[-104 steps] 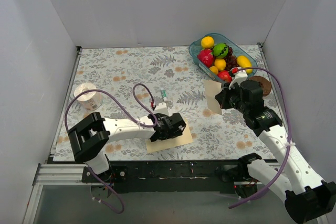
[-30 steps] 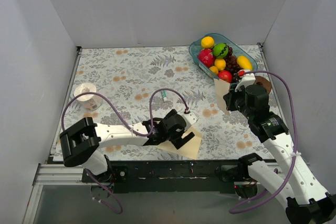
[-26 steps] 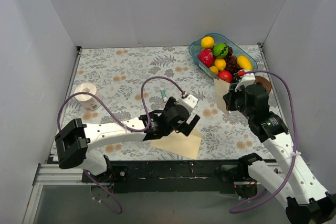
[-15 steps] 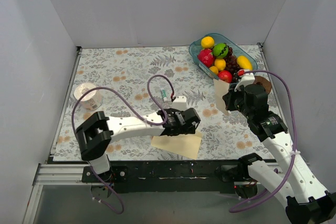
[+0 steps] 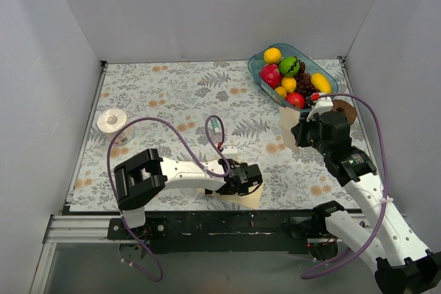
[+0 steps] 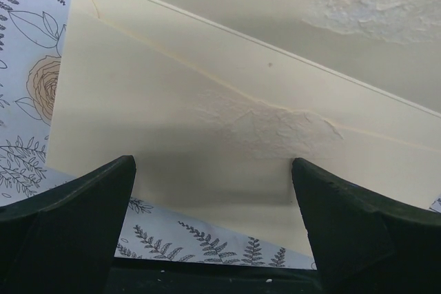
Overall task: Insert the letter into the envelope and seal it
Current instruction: Adjust the envelope at the center of the board.
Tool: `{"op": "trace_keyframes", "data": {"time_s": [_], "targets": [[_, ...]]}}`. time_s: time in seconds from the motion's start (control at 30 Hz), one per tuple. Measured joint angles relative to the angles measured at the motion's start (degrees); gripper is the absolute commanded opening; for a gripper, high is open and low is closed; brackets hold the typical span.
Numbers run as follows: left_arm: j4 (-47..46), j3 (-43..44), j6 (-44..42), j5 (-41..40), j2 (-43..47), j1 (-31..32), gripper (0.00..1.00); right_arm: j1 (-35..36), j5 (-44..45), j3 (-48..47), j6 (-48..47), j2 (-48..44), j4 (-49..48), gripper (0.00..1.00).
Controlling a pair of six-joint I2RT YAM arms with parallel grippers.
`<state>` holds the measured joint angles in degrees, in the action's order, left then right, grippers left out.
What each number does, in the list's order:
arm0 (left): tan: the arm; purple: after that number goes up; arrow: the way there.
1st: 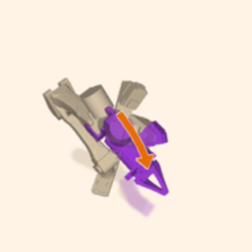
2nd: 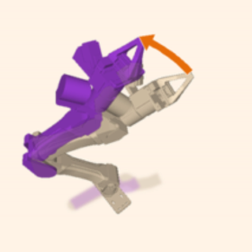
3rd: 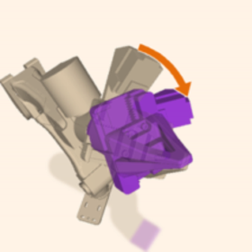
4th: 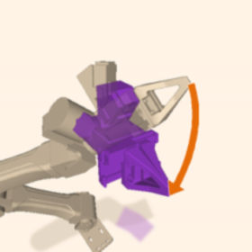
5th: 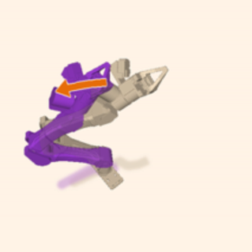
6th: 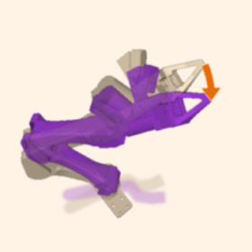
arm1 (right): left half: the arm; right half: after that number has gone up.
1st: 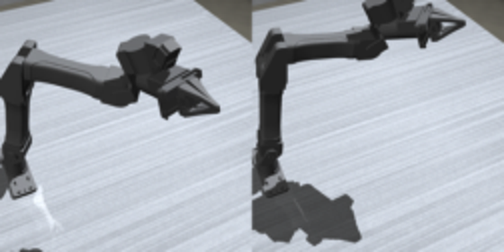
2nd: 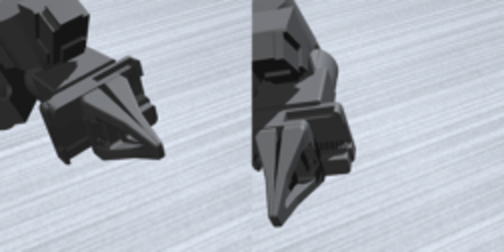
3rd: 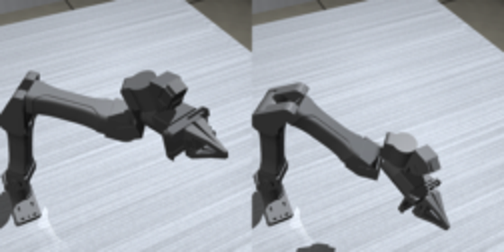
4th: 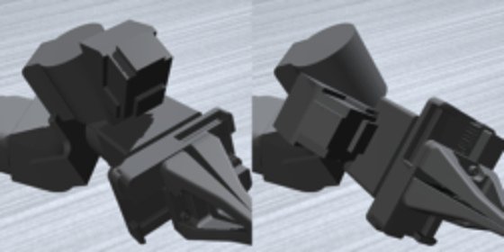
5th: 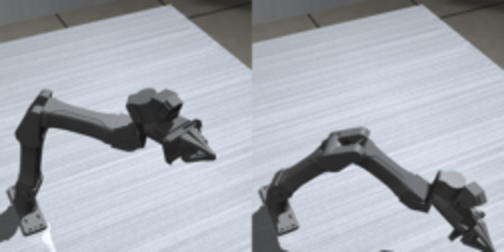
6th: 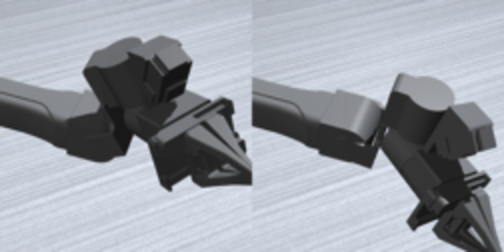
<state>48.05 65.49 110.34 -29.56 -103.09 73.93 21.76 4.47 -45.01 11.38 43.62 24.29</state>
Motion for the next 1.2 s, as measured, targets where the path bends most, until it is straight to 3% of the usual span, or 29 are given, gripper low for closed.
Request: {"op": "trace_keyframes", "data": {"time_s": [0.2, 0.47, 0.7, 0.9, 1.2], "targets": [[-6.95, -5.31, -2.51, 0.28, 2.95, 0.02, 0.98, 0.00, 0.04, 0.00, 0.00, 0.00, 0.04, 0.01], [-20.79, -15.19, -17.88, 3.67, 10.25, 0.44, 0.98, 0.00, 0.07, 0.00, 0.02, 0.63, 0.07, 0.01], [-28.98, -11.08, -33.92, 5.09, 4.04, -0.94, 0.98, 0.00, 0.11, 0.00, 0.24, 1.42, 0.11, 0.01], [-35.63, -8.07, -41.62, 6.34, -0.35, -1.62, 0.98, 0.00, 0.79, -0.02, 0.28, 1.44, 0.39, 0.01], [-47.30, -14.56, -55.23, 14.08, 3.37, -4.11, 0.98, 0.00, 1.75, -0.02, 0.26, 1.44, 1.36, 0.01]]}}
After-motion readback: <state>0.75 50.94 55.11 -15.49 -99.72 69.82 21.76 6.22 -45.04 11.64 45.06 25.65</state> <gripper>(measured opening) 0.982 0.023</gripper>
